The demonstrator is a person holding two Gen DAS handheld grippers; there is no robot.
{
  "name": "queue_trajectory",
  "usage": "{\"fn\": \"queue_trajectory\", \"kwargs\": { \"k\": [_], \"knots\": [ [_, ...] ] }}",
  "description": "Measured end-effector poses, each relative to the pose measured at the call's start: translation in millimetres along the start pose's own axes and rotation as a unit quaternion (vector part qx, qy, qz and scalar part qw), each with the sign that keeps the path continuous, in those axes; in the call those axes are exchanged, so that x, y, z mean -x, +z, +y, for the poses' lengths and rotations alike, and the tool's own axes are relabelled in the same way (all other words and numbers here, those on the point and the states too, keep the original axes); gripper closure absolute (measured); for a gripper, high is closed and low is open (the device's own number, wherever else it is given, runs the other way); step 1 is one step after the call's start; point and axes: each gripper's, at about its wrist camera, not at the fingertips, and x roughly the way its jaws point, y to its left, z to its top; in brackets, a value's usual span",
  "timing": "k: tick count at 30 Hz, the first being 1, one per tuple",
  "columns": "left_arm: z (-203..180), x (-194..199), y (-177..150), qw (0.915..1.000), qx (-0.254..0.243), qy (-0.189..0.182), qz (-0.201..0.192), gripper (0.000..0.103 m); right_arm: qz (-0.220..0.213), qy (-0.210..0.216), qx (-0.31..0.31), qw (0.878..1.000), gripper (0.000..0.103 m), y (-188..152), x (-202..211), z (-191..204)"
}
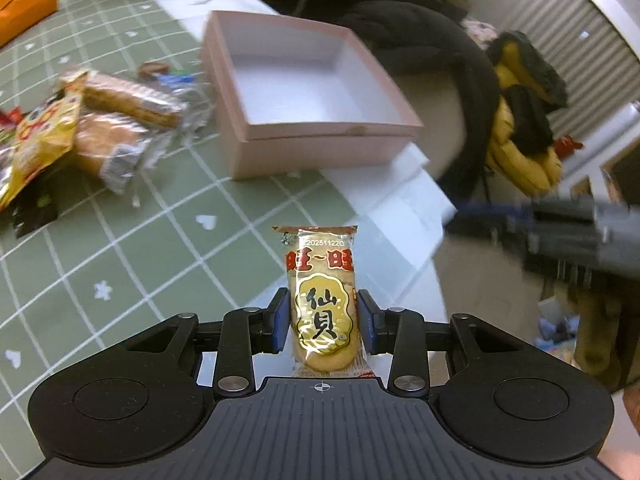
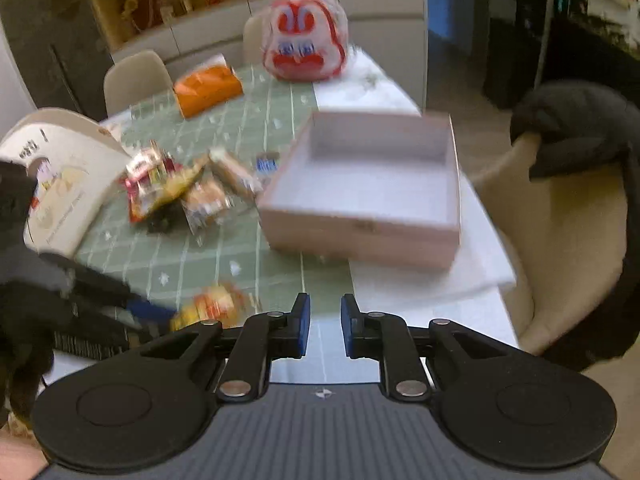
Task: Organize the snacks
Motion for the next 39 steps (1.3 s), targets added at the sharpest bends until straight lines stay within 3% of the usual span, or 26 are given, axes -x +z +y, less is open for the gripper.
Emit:
{"fn": "queue_trajectory", "kwargs": {
  "k": [4,6,11,16,22,27,31,34,39],
  "knots": [
    [24,9,-10,0.9985,0.039,0.037,-0.005,0.063,0.048,0.029,0.041,0.998,0.068,-22,-21,14],
    [34,15,-19,0.9967,0.063,0.05,-0.004,0.063,0.06,0.036,0.086,0.994,0.065,-27,-35,34],
    [48,27,-28,0.9938,0.092,0.062,-0.005,0.063,0.079,0.059,0.164,0.981,0.065,-31,-63,75],
    [46,32,-40,0.9924,0.107,0.061,-0.004,0.063,0.125,0.057,0.156,0.978,0.065,-35,-88,74],
    [31,25,-41,0.9942,0.092,0.057,0.005,0.063,0.124,0.061,0.157,0.978,0.079,-28,-77,67],
    [13,25,-25,0.9968,0.064,0.047,-0.006,0.063,0.085,0.077,0.094,0.989,0.079,1,-45,38],
    [1,33,-1,0.9981,0.043,0.031,-0.031,0.063,0.021,0.095,0.041,0.994,0.079,38,-6,12],
    [-6,46,33,0.9972,0.024,0.025,-0.067,0.063,-0.046,0.096,0.01,0.994,0.079,71,26,-8],
    [-14,44,122,0.9909,-0.002,0.035,-0.13,0.063,-0.144,0.063,-0.004,0.987,0.079,120,62,-30]
  ]
}}
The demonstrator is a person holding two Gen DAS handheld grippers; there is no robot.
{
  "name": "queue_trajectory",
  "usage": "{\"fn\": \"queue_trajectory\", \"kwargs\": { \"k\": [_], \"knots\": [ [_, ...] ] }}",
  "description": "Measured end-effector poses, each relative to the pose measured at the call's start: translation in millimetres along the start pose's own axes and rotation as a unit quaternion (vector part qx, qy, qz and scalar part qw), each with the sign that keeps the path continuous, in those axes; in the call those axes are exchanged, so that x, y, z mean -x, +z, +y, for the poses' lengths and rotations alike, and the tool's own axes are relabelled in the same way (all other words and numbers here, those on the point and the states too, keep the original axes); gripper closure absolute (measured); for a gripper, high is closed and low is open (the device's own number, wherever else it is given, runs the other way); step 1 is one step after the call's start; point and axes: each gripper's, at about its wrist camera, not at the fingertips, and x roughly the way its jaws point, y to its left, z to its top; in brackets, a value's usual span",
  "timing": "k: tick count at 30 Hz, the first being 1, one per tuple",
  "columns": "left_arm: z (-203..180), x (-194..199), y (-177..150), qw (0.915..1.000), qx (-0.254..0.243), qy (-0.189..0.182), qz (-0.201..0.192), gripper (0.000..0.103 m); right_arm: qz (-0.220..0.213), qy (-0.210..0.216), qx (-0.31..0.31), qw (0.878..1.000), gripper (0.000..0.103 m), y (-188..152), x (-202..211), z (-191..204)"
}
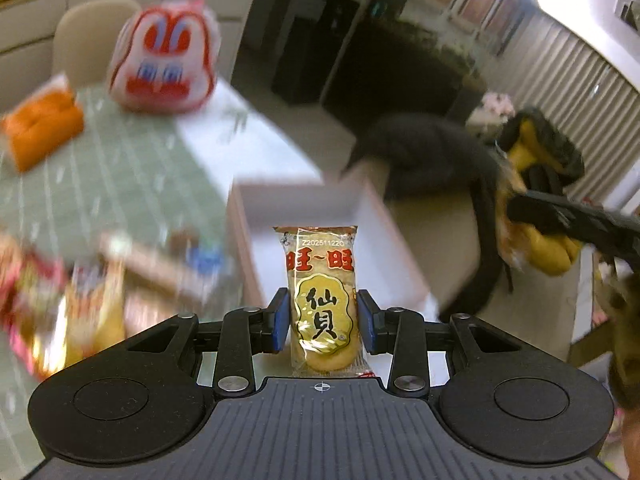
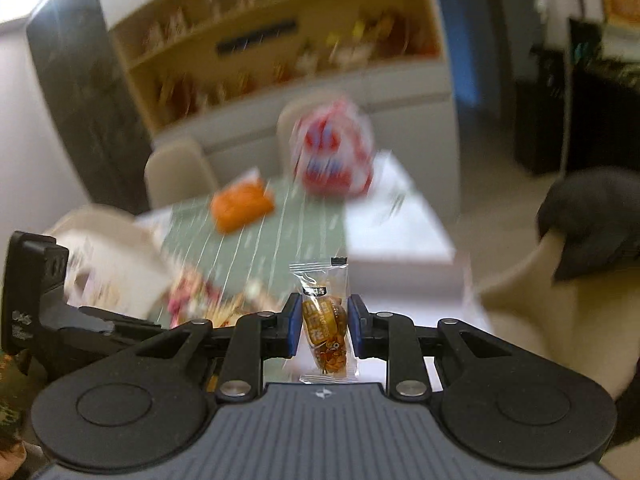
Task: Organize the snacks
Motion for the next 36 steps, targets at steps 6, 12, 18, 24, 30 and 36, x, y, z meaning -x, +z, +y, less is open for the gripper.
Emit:
{"fn": "queue_trajectory", "kwargs": {
  "k": [6,12,18,24,30,36],
  "knots": [
    [11,-103,53,0.9979,0.052,0.023,0.03,0.063,-0.014,-0.03,-0.005,0.999,0.079,25,-13,-25],
    [18,-157,60,0.9967,0.068,0.038,0.02,0.062,0.026,-0.054,-0.033,0.998,0.079,6,-41,-61],
    [46,-109,35,0.9916,0.125,0.025,-0.02,0.062,0.092,-0.05,-0.056,0.993,0.079,-6,-103,-89],
    [92,-26,-20,0.9761,0.199,0.06,-0.065,0.062,0.139,-0.054,-0.074,0.986,0.077,-4,-175,-96],
    [139,30,-91,0.9565,0.239,0.16,-0.046,0.063,0.138,-0.053,-0.007,0.989,0.064,10,-215,-33],
    [174,76,-147,0.9462,0.269,0.177,-0.035,0.063,0.132,0.046,0.101,0.985,0.034,13,-267,112]
  ]
}}
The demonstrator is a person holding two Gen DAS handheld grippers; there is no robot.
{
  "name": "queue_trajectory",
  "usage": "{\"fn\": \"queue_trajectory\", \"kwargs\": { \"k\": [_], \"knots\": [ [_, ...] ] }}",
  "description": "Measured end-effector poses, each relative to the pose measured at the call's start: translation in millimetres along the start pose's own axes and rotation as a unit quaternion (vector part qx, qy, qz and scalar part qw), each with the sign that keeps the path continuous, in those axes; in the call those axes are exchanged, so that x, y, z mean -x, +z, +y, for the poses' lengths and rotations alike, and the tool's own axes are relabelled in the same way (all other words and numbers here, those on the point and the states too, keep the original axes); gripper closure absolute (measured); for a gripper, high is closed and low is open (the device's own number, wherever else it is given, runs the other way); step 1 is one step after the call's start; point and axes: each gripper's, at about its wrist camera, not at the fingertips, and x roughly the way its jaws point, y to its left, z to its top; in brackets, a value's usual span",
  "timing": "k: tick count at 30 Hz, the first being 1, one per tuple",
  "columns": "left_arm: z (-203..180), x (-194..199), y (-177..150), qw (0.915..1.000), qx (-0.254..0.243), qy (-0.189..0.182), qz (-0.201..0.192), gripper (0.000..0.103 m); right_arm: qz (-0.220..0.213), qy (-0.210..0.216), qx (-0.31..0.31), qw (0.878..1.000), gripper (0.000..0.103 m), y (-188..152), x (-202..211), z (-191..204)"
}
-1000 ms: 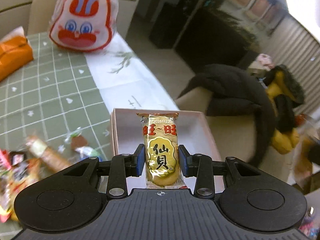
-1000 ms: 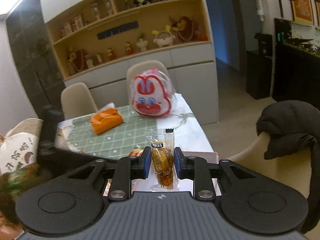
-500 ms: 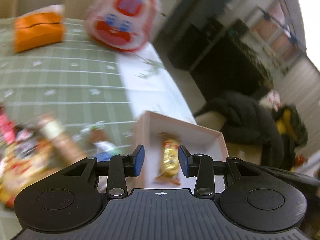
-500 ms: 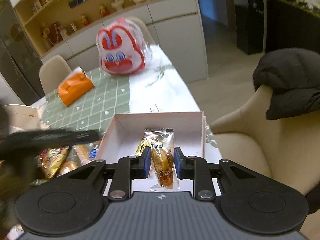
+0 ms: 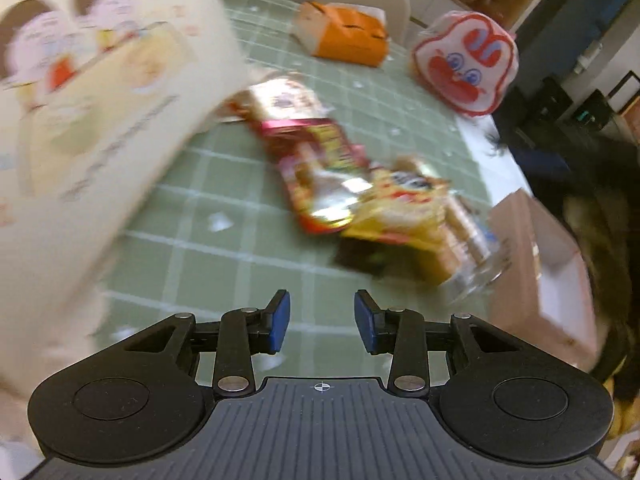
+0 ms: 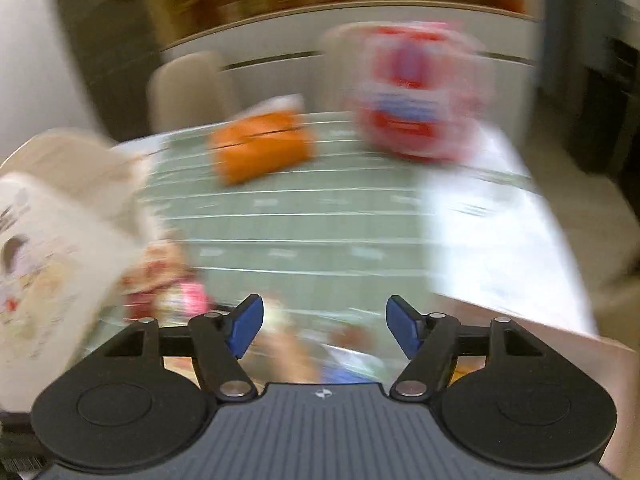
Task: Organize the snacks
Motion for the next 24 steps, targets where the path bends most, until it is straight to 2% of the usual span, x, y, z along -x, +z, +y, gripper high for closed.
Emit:
{"fn": "queue_trajectory", "kwargs": {
  "k": [3,7,9,13,14,17,20,24],
  "knots": [
    [25,17,-12,0.9998,-0.008,-0.01,0.015,0.063,0.032,0.056,0.044,0.997,0.034,19,-54,69],
    [54,28,-21,0.9988,-0.017,-0.023,0.04,0.063,0.063,0.067,0.035,0.995,0.034,46,-130,129],
    [64,32,-21,0.998,-0.025,-0.031,0.049,0.063,0.067,0.063,0.018,0.996,0.034,58,-160,145],
    [81,42,-19,0.9957,-0.053,-0.044,0.062,0.063,0.084,0.012,0.006,0.996,0.035,70,-208,165],
    [86,45,-17,0.9955,-0.054,-0.047,0.061,0.063,0.095,0.003,0.008,0.995,0.04,70,-216,166],
    [97,49,-11,0.995,-0.046,-0.07,0.054,0.063,0.126,0.011,-0.008,0.992,0.052,63,-217,154],
    [97,45,0,0.9935,-0.048,-0.092,0.048,0.063,0.14,0.052,-0.019,0.989,0.056,45,-195,147],
    [93,35,12,0.9922,-0.06,-0.1,0.044,0.063,0.161,0.087,0.024,0.983,0.057,8,-160,159]
  ]
}}
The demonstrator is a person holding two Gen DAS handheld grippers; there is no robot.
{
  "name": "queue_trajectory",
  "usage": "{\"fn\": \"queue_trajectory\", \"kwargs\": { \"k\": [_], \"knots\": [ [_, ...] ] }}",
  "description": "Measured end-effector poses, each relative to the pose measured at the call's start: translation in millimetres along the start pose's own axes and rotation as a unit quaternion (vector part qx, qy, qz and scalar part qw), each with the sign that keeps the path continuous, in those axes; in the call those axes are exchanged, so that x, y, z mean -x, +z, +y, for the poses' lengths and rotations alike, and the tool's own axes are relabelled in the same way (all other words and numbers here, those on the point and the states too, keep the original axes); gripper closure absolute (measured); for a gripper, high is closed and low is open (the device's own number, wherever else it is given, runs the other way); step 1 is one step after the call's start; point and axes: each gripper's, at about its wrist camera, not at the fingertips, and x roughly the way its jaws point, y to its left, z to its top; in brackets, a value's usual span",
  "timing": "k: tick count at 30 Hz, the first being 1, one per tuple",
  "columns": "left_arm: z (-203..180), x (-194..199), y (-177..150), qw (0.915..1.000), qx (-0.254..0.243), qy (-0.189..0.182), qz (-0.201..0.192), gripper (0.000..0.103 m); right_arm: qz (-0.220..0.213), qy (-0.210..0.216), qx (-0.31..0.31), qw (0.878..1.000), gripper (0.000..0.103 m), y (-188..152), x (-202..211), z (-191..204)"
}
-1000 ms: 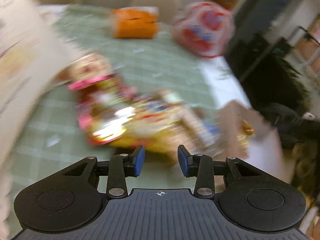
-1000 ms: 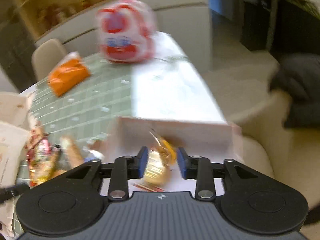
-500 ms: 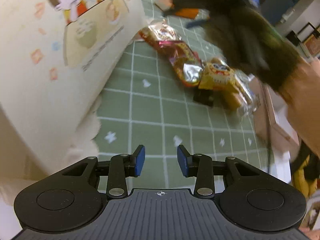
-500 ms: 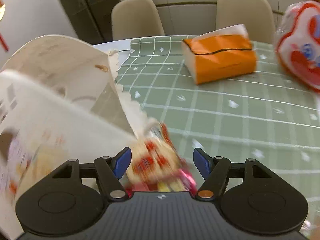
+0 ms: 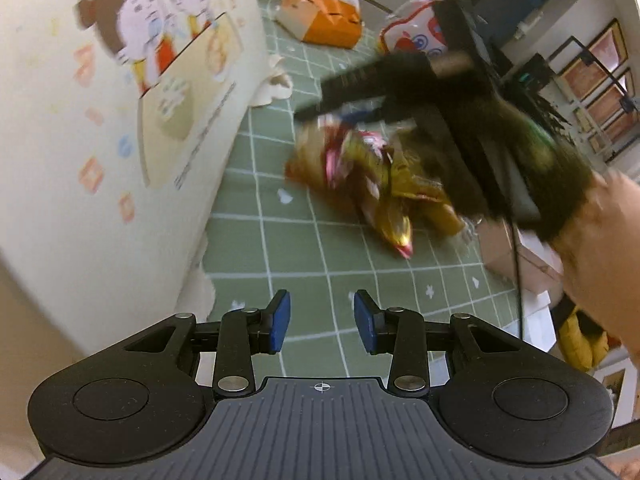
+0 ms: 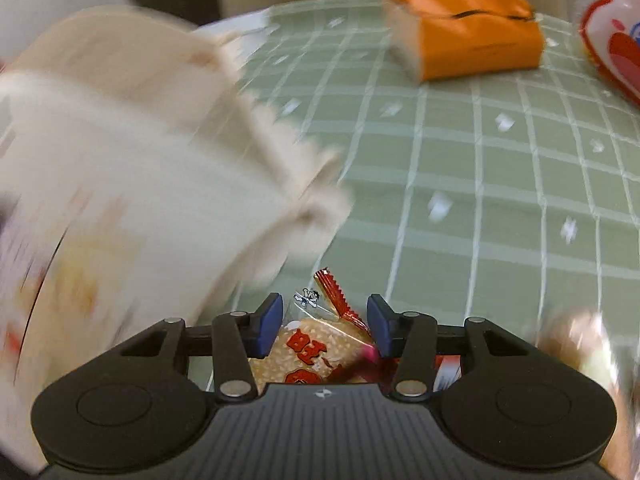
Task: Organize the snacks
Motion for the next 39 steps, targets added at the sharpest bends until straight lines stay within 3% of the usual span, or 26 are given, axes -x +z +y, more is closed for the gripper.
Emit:
{"fn": "queue_trajectory", "kwargs": {
  "k": [7,10,19,24,28,32,34,39],
  "knots": [
    [-7,-14,14,0.9998,-0.01,0.01,0.011,0.063,0.014,0.067,-0.007,0.998,0.054,-77,34,10],
    [-8,-23,15,0.9995,0.022,0.019,0.014,0.063,-0.012,0.023,0.0,1.0,0.041,-108,54,6],
    [-45,-38,17,0.9979,0.008,0.064,-0.008,0.063,-0.026,-0.073,0.084,0.993,0.034,-202,103,-5],
    [-67,-45,8,0.9971,-0.002,0.076,0.002,0.063,-0.04,-0.101,0.055,0.993,0.034,-226,123,-27],
    [-72,-41,5,0.9955,0.004,0.094,-0.003,0.063,-0.042,-0.051,0.003,0.998,0.034,-234,131,-32],
    [-75,-45,-4,0.9972,-0.004,0.067,0.033,0.063,-0.01,-0.006,-0.04,0.999,0.033,-237,122,-25],
    [-76,-49,-11,0.9978,-0.004,0.044,0.049,0.063,-0.008,-0.025,-0.021,0.999,0.033,-242,122,-19],
    [-82,-63,-25,0.9971,-0.017,0.03,0.069,0.063,-0.03,-0.078,-0.008,0.997,0.033,-258,140,-28]
  ]
}}
